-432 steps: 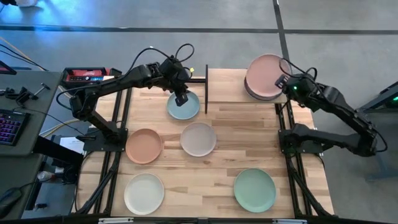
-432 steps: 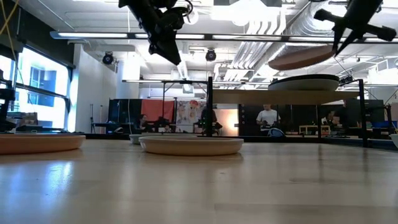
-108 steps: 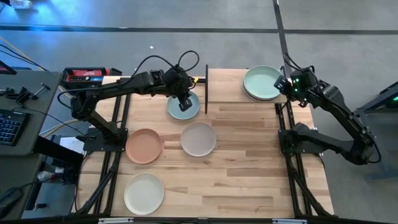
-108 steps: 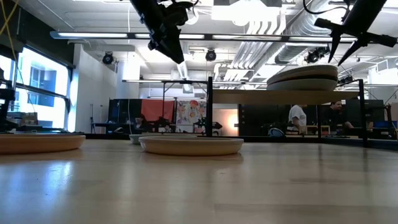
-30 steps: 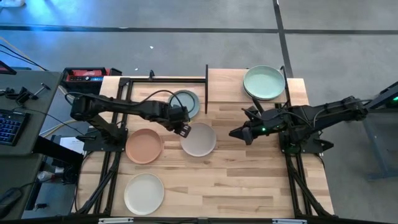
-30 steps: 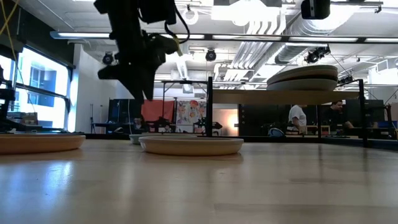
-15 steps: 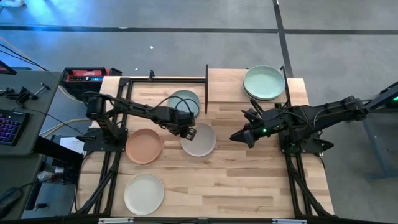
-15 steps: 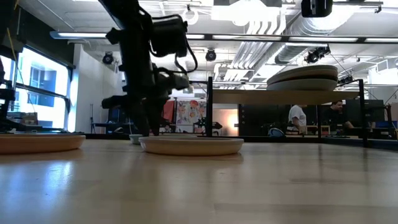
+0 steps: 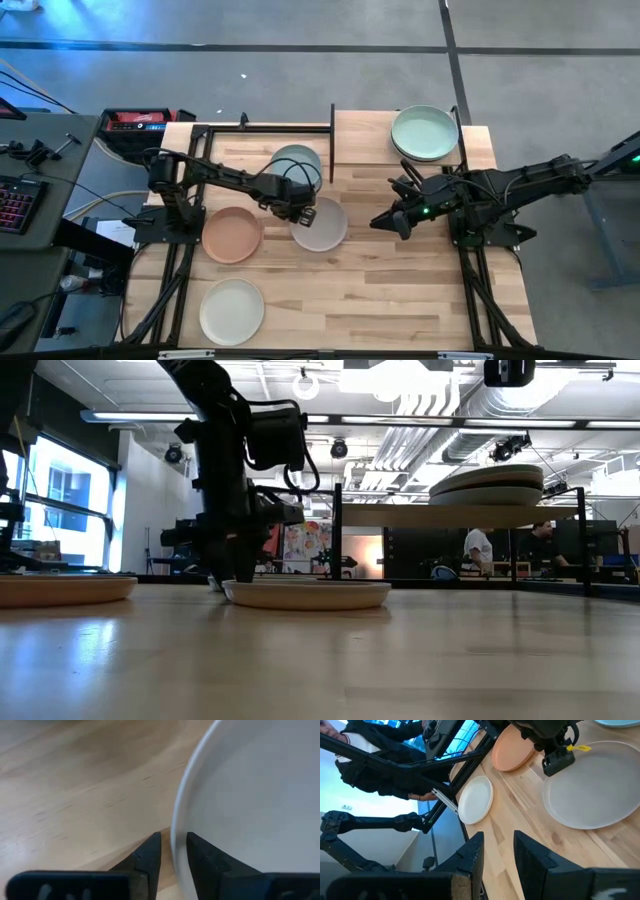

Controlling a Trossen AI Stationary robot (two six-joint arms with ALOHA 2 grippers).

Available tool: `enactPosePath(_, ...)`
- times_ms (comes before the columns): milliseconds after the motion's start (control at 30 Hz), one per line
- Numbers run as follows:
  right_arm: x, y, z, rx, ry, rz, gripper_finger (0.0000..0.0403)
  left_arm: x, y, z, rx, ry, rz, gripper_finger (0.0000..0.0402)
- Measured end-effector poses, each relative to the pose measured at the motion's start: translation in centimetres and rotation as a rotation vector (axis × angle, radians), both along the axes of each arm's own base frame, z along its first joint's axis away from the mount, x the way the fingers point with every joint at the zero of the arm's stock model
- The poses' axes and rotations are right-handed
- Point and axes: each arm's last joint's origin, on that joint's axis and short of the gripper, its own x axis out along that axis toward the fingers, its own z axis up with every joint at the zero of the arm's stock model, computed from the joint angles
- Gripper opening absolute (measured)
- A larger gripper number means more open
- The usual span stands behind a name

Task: Place and stack plates onto a shelf
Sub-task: Put the top white plate on the shelf

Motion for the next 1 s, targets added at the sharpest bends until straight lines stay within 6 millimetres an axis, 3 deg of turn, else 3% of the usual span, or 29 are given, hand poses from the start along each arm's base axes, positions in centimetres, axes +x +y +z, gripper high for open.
enactPosePath(233, 0.0, 0.0, 0.0, 0.0, 0.001, 0.0, 0.0089, 0.1, 0.0, 0.4, 0.024, -0.03, -0.037, 0.0008)
enactPosePath(500, 0.0, 0.0, 0.0, 0.009, 0.006, -0.005, 0.0089, 0.7, -0.5, 1.2, 0.063, -0.05, -0.121, 0.0003)
enactPosePath(700, 0.0, 0.0, -0.1, 0.008, 0.009, -0.006, 0.0089, 0.8, -1.2, 3.5, 0.136, -0.103, -0.206, 0.0002)
enactPosePath(1000, 0.2, -0.5, 0.2, -0.035, -0.027, -0.052, 0.0092, -0.8, -1.9, 8.0, 0.21, -0.206, -0.299, 0.0001)
